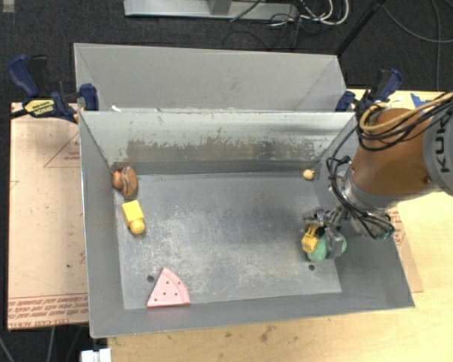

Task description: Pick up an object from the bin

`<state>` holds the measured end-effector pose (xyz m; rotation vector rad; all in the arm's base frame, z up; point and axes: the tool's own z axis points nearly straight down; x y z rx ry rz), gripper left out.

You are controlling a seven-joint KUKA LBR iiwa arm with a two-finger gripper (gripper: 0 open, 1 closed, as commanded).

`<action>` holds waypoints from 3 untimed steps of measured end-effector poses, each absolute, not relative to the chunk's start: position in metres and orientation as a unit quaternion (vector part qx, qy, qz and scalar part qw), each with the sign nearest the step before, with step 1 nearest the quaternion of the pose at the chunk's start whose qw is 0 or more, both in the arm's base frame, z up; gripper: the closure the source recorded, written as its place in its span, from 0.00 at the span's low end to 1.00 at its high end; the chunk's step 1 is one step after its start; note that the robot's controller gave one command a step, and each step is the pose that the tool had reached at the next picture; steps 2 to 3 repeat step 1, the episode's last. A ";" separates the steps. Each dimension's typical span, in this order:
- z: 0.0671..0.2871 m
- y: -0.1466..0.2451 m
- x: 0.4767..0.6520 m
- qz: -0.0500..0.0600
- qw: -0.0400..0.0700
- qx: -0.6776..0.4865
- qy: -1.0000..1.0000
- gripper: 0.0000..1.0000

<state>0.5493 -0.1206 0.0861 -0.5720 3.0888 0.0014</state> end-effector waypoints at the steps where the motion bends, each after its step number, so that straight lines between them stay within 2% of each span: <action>1: 0.086 -0.121 0.549 0.000 0.000 -0.182 0.983 1.00; 3: 0.086 -0.121 0.549 0.000 0.000 -0.182 0.983 1.00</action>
Offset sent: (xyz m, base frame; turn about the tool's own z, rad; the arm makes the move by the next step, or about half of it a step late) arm 0.0000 0.0000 0.0000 0.0000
